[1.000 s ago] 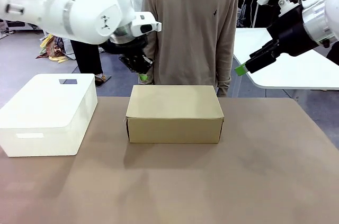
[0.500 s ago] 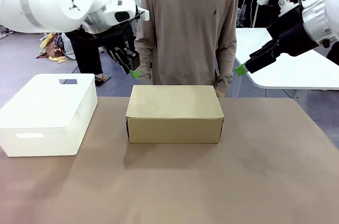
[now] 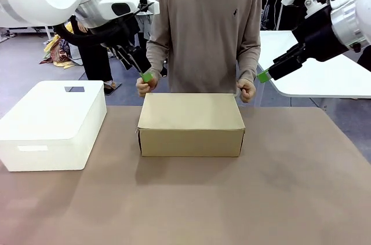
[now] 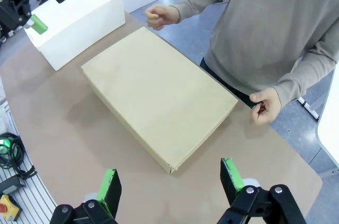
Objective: Pack the shoes into the box.
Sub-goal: Press down on the lid of the Shoes Box.
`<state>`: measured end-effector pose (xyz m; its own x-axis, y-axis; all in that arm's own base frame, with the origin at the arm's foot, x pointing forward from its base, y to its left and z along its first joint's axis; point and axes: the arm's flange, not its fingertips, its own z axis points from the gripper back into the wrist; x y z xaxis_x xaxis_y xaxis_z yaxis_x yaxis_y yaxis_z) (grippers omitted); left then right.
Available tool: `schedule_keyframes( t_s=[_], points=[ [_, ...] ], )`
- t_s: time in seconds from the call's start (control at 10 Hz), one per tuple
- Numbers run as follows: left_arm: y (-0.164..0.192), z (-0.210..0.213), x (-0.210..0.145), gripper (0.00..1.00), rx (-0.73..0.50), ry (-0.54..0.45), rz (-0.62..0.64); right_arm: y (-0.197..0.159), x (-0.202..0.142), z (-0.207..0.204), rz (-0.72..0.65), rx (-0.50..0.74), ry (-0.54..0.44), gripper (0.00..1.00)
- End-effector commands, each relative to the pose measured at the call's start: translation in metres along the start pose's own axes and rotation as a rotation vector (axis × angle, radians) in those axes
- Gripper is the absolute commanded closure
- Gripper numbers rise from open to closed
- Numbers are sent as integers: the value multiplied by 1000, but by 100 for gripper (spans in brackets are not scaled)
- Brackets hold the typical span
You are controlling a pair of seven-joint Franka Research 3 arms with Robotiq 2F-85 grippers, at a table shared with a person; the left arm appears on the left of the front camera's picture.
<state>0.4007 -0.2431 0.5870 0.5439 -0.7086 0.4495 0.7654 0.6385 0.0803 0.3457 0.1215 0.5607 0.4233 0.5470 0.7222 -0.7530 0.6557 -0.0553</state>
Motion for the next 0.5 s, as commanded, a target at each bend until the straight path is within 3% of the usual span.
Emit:
schedule_keyframes(
  t_s=[0.0,0.4],
  points=[
    [3,1,-5,0,-31,-41,-15,2,-2,-2,-14,-19,0,0],
    [5,0,6,0,-37,-108,0,2,-2,-2,-14,-19,0,0]
  ],
)
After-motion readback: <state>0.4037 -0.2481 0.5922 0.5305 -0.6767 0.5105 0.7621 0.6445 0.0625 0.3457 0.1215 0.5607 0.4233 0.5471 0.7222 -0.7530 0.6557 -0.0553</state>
